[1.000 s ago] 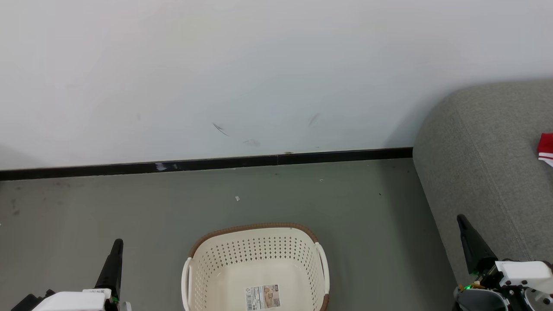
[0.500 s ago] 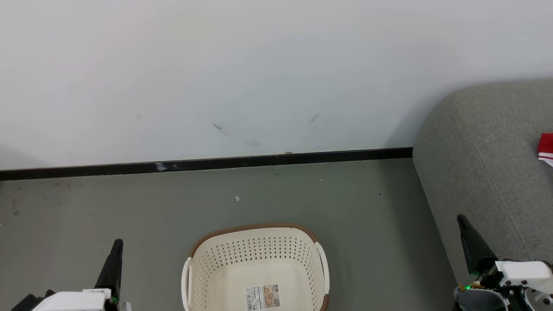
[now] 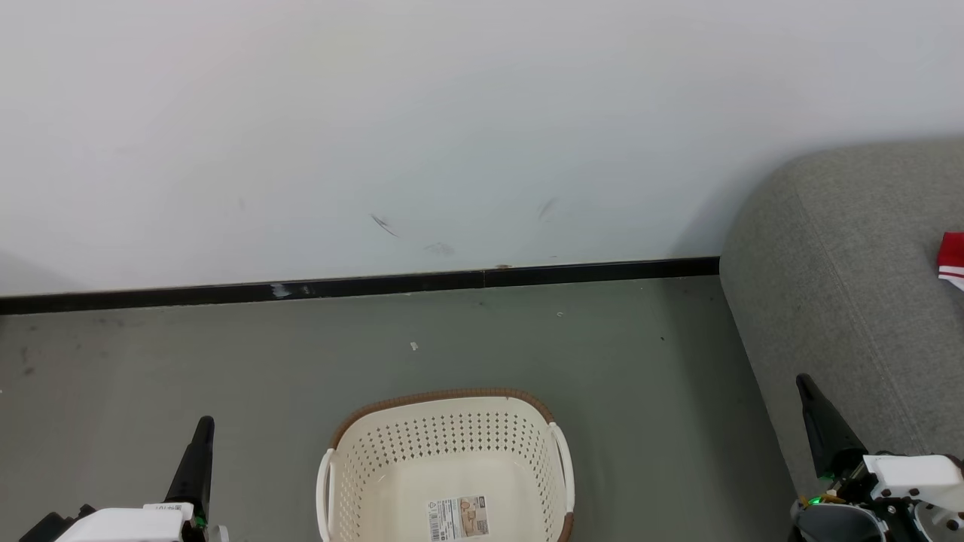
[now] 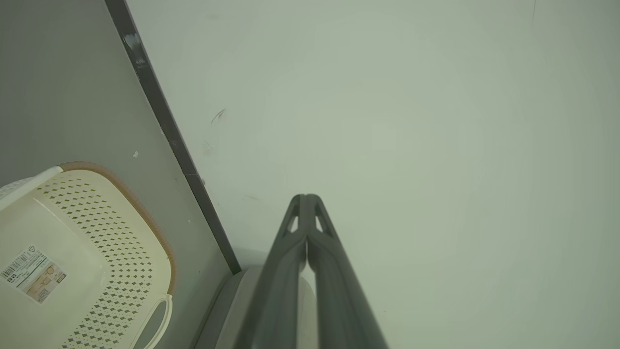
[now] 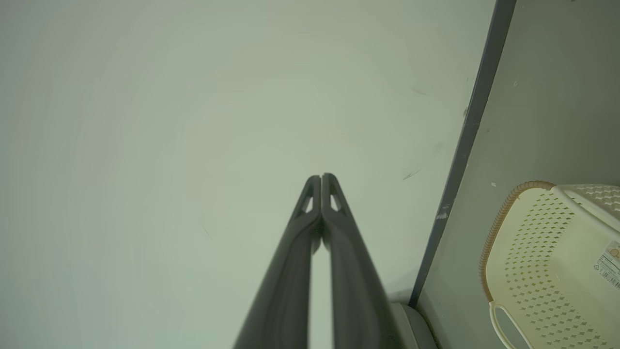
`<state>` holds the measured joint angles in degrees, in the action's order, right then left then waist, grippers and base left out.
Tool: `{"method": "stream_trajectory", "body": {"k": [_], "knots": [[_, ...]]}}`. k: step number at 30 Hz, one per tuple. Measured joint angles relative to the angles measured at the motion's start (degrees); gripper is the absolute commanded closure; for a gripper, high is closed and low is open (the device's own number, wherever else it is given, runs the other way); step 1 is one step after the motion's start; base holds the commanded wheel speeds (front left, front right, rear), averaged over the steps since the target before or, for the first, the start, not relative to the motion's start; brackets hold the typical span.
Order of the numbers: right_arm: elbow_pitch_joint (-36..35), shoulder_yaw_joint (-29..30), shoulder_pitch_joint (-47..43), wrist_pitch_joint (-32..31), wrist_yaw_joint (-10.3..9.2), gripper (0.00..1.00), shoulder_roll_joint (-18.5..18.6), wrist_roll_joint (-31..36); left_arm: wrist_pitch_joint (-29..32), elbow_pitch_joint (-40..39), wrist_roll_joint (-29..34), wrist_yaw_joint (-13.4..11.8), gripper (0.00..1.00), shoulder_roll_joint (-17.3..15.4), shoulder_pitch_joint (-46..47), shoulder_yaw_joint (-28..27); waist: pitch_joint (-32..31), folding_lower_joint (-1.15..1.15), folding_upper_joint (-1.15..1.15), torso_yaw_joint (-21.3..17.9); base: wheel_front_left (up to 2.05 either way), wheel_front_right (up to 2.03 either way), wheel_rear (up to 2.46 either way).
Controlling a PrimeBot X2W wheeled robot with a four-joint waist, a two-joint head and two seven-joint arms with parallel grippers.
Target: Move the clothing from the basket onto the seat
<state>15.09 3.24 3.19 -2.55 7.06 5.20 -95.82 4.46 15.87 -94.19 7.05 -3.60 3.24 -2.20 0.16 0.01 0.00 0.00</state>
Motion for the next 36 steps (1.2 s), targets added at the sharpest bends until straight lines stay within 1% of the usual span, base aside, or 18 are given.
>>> {"method": "stream_trajectory", "body": {"k": [36], "knots": [[0.0,0.2,0.0,-0.4,-0.01,1.0,-0.1,0.0,0.0,0.0,0.0,0.0,1.0,0.1,0.0,-0.1,0.0,0.0,0.0,0.0,0.0,0.0,0.0]]}}
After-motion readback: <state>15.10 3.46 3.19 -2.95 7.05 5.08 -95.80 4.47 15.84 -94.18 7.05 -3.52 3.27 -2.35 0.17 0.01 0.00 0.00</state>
